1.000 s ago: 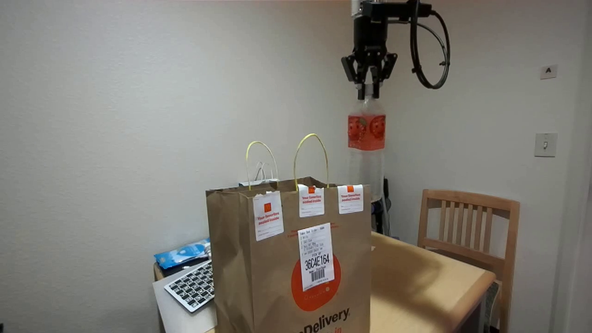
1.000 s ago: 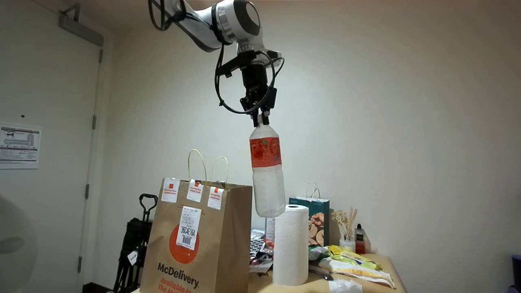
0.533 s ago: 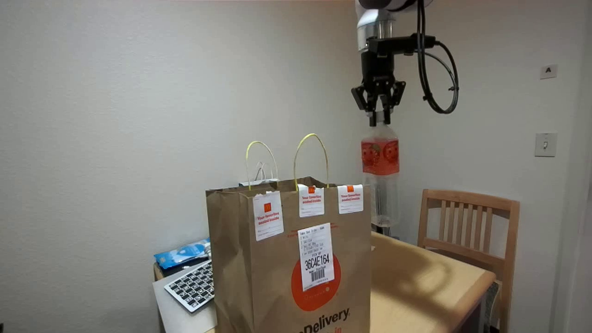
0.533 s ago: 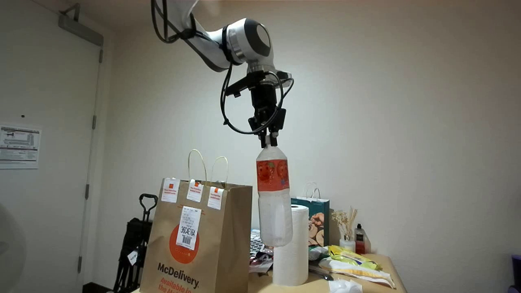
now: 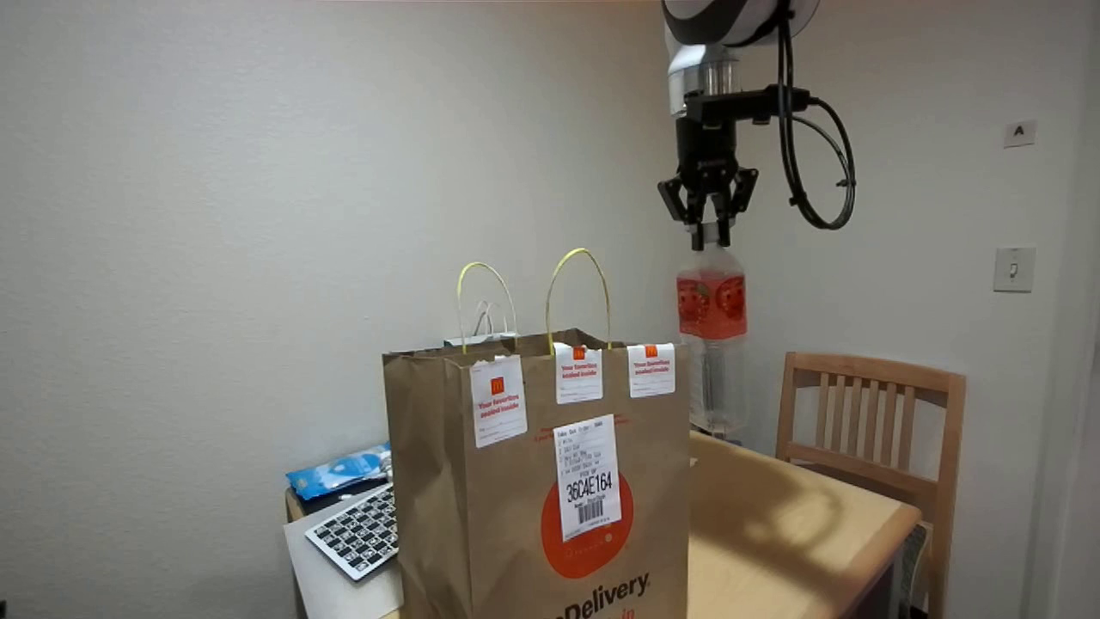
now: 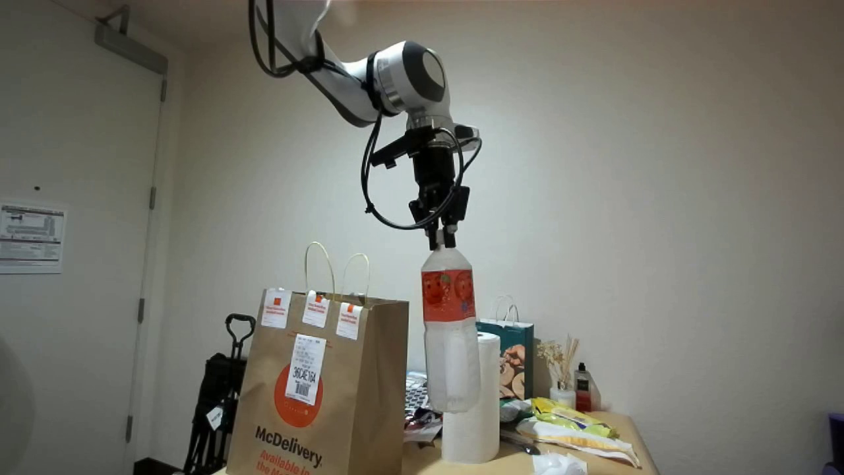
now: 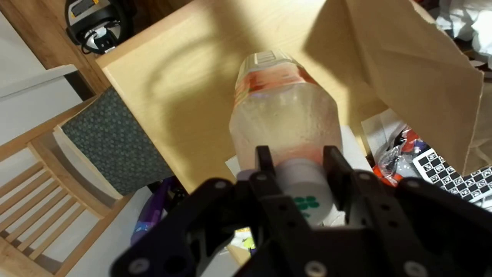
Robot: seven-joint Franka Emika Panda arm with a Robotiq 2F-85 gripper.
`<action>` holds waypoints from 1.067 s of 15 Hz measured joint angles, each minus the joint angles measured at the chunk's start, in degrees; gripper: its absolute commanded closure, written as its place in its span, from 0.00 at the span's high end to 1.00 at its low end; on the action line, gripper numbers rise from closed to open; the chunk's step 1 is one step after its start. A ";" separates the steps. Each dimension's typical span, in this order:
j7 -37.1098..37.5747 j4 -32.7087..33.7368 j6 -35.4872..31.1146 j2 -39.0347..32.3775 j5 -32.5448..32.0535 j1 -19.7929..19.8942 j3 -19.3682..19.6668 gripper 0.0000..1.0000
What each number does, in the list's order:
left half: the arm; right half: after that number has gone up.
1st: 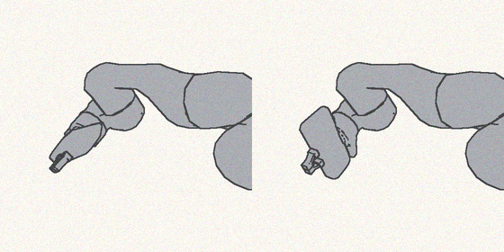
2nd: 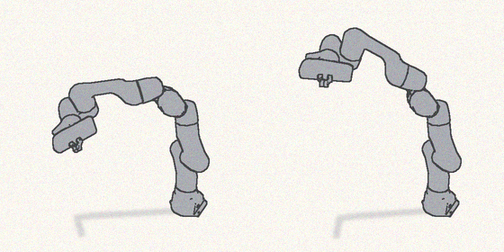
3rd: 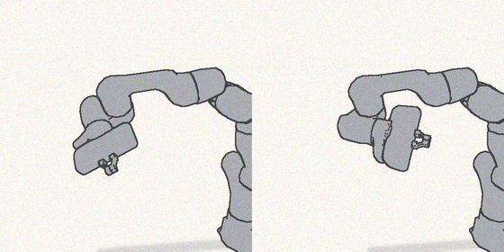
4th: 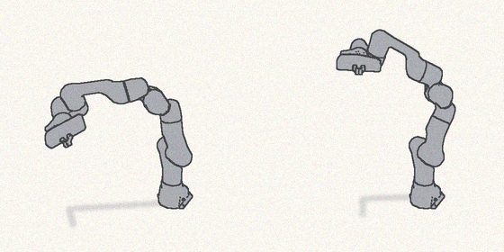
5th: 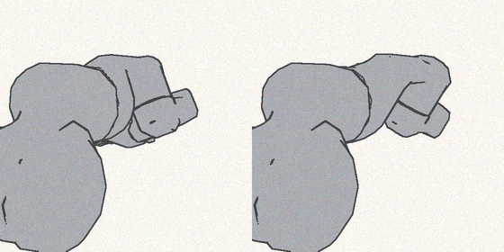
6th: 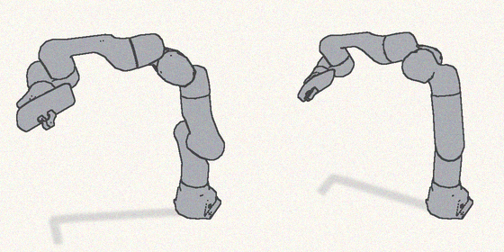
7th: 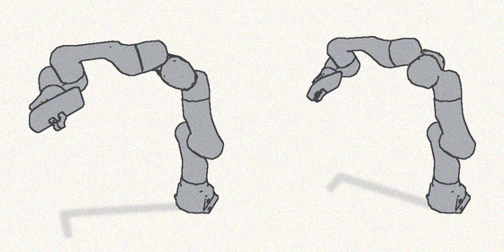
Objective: Put the bottle in the paper bag and then remove it and put it back on the table
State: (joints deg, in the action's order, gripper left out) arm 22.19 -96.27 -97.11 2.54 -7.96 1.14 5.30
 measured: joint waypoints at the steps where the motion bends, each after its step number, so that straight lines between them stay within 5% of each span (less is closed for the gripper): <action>1: 0.00 -0.05 0.00 -0.36 0.00 0.06 0.00 0.14; 9: -2.19 -0.35 -4.96 -10.41 0.23 1.62 0.48 0.13; 10: -3.28 -0.33 -5.19 -11.68 0.78 1.91 0.57 0.37; 15: -3.44 0.15 -5.20 -12.59 0.80 1.77 0.64 0.37; 16: -3.44 0.24 -5.20 -12.58 0.80 1.77 0.64 0.14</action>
State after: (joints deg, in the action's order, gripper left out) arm 18.75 -96.02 -102.31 -10.04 -7.15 2.90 5.94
